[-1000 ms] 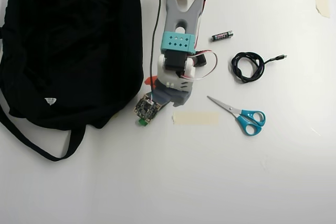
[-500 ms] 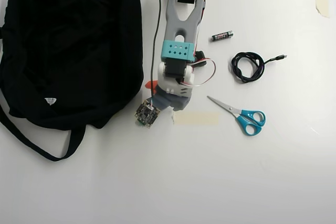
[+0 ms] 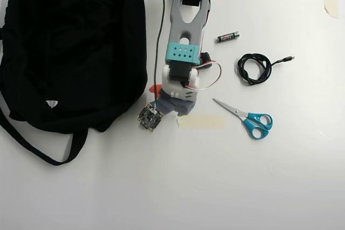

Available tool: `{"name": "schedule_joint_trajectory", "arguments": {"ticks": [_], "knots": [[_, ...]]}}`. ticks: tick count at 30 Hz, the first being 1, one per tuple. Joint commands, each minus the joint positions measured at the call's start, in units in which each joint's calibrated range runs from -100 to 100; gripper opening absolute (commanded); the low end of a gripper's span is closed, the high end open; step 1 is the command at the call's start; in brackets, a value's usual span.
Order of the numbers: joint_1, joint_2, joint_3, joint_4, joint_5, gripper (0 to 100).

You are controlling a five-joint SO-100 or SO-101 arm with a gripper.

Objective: Put the green marker into the black bag

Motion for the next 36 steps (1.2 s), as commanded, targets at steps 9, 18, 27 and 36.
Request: {"name": "schedule_joint_trajectory", "arguments": {"ticks": [9,18,27,36], "knots": [[-0.9,-0.7,-2.0,0.3,-0.4,46],[-0.9,0.0,-1.9,3.1,-0.4,46],[-1.4,1.3,-2.6,2.6,-0.4,46],[-1.4,1.3,-2.7,0.9,-0.4,46]]}}
